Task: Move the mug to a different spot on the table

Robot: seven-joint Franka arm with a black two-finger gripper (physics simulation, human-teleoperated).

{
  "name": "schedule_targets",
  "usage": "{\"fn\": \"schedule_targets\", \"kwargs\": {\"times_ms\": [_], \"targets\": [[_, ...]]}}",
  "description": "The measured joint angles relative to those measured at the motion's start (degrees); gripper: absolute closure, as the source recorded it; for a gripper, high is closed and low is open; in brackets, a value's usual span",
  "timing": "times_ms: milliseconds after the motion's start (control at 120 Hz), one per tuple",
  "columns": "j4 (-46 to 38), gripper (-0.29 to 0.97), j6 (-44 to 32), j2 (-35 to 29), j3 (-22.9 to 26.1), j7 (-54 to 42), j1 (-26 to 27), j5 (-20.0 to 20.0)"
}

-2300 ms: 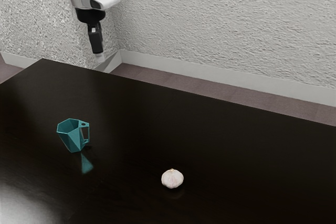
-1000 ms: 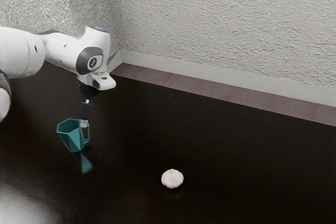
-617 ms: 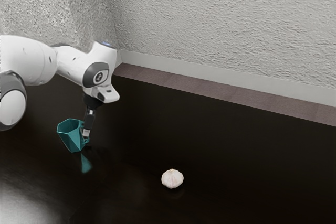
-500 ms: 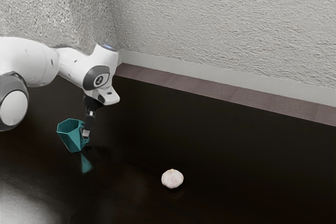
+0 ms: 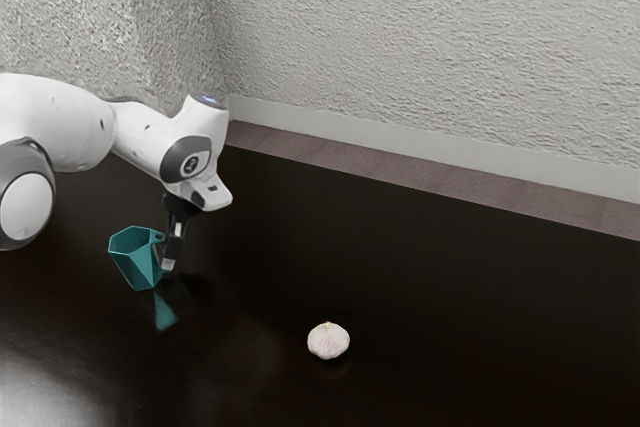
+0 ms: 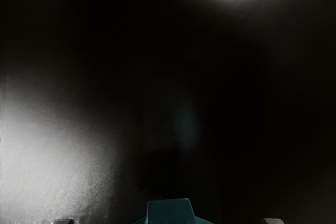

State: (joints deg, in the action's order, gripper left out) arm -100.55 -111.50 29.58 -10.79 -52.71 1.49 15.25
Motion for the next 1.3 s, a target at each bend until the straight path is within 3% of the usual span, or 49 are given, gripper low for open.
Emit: {"fn": "schedule_targets", "kwargs": {"times_ms": [142,300,467,742,1300], "targets": [[0.0,0.55,-0.1,0.0,0.0,0.5,0.1,0.0],[0.0,0.68,0.3,-0.5,0.0,1.1,0.3,0.2],[0.4,0.72,2.7,-3.4,0.2,1.8,2.1,2.4],[4.0,0.73,4.4,-3.6,0.9,3.1,11.8,3.4],[4.4,0.76,4.8,2.4,5.7,5.9,14.8,3.4]]}}
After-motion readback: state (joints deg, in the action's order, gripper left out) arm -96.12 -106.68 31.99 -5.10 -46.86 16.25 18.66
